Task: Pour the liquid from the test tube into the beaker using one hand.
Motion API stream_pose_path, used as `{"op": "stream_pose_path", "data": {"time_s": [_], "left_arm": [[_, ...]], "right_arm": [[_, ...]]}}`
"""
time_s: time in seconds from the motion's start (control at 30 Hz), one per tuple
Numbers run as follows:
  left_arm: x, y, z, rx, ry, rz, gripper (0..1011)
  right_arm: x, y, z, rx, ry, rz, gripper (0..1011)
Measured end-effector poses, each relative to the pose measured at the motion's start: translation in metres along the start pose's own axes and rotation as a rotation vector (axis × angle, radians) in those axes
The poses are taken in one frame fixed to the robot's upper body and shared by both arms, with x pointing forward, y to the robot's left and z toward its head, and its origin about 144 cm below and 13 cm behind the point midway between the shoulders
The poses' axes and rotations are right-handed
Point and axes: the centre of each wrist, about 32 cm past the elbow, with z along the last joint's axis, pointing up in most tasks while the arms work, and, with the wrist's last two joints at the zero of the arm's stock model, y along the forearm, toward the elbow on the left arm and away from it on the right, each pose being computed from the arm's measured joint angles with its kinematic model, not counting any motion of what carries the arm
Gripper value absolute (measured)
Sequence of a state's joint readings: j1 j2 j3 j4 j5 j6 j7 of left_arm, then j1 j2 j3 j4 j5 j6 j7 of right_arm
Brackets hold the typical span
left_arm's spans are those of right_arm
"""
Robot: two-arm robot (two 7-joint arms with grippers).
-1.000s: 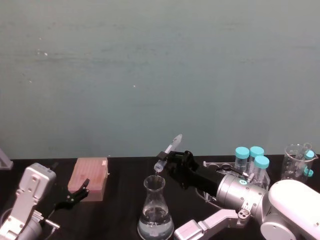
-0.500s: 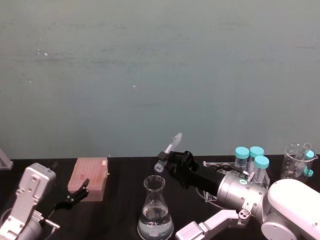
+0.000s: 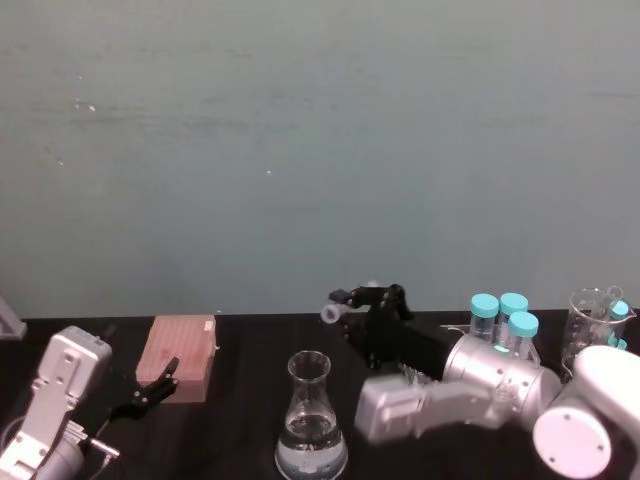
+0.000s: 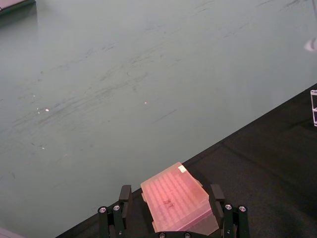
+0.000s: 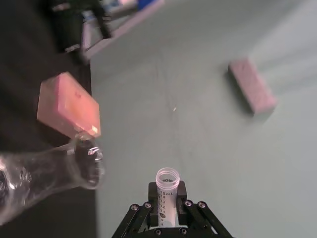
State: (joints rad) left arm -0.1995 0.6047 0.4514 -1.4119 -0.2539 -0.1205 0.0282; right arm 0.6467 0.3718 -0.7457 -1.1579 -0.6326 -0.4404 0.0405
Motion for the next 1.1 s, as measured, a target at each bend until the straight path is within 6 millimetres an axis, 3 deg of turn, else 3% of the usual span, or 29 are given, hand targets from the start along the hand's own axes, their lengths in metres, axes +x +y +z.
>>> {"op": "stream_pose_path", "data": {"time_s": [0.33, 0.77, 1.1], "left_arm": [[0.000, 0.000, 0.000, 0.000, 0.000, 0.000, 1000], [0.000, 0.000, 0.000, 0.000, 0.000, 0.000, 1000], [0.000, 0.000, 0.000, 0.000, 0.000, 0.000, 1000]], "right_arm": [[0.029, -0.019, -0.013, -0.135, 0.564, -0.018, 199], [0.053, -0.042, -0.045, -0.222, 0.923, -0.027, 199], [0.055, -0.046, -0.061, -0.251, 1.100, 0.028, 199]]}}
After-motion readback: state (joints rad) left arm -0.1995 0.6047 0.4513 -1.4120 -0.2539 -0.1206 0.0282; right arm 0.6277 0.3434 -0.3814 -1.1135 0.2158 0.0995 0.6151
